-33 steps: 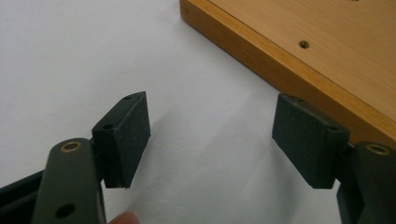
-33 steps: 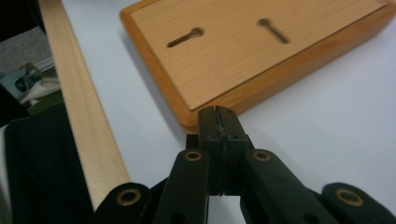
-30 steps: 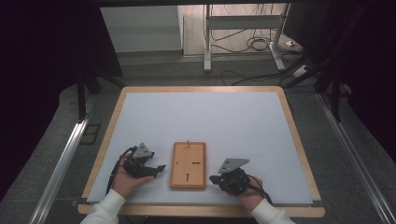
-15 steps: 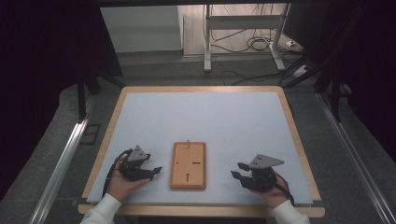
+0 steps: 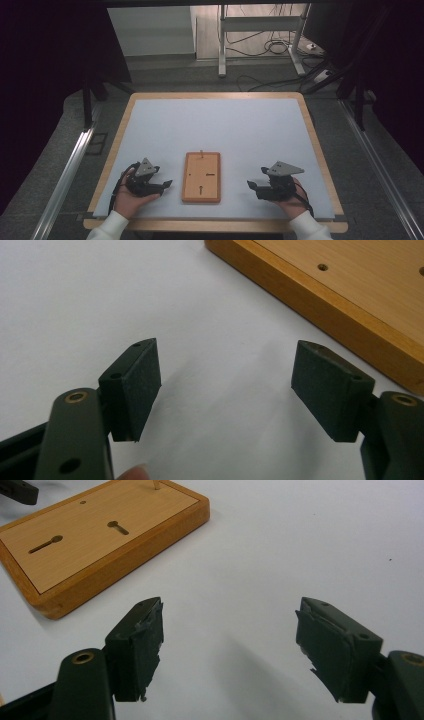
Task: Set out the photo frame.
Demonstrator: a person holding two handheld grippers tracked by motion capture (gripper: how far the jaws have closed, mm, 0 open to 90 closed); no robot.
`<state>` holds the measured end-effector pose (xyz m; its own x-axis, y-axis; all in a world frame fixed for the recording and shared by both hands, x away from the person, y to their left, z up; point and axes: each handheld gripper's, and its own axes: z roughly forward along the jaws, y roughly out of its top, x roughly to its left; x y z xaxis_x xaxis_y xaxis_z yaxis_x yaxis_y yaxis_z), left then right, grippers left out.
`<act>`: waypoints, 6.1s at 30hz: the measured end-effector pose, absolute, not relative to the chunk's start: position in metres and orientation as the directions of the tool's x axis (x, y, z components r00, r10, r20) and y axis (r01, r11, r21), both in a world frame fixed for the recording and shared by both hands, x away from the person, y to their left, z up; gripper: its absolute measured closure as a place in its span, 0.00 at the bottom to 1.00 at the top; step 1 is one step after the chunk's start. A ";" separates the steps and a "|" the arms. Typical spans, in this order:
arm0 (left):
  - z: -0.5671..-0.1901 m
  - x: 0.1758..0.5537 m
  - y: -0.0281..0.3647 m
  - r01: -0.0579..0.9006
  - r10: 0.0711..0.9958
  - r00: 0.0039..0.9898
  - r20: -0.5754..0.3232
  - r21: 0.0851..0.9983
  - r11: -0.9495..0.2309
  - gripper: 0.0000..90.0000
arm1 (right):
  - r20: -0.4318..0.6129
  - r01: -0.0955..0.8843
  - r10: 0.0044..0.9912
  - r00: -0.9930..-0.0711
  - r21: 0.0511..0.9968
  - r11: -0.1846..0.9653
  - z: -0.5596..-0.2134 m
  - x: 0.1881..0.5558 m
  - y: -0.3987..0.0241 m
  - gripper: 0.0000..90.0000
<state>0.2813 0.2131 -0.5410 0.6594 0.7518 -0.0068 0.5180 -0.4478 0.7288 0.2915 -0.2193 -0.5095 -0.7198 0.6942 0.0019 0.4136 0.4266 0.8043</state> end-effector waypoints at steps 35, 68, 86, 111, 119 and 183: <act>-0.510 0.328 0.178 0.474 0.696 0.713 -0.086 0.790 -0.388 0.30 | -0.035 0.405 0.715 -0.698 0.804 0.435 -0.512 0.274 -0.228 0.30; -0.516 0.376 0.126 0.415 0.605 0.794 -0.052 0.774 -0.478 0.49 | -0.061 0.410 0.714 -0.697 0.783 0.467 -0.518 0.275 -0.220 0.28; -0.523 0.385 0.112 0.398 0.569 0.820 -0.055 0.769 -0.499 0.73 | -0.076 0.394 0.695 -0.715 0.777 0.491 -0.518 0.272 -0.207 0.28; -0.523 0.395 0.115 0.457 0.552 0.821 -0.147 0.749 -0.480 0.92 | -0.168 0.304 0.651 -0.740 0.779 0.548 -0.513 0.260 -0.196 0.28; -0.523 0.398 0.117 0.485 0.541 0.819 -0.192 0.736 -0.472 0.91 | -0.181 0.282 0.632 -0.753 0.779 0.560 -0.513 0.257 -0.191 0.28; -0.520 0.426 0.123 0.601 0.495 0.785 -0.373 0.654 -0.459 0.91 | -0.472 0.043 0.425 -0.772 0.629 0.776 -0.527 0.249 -0.073 0.21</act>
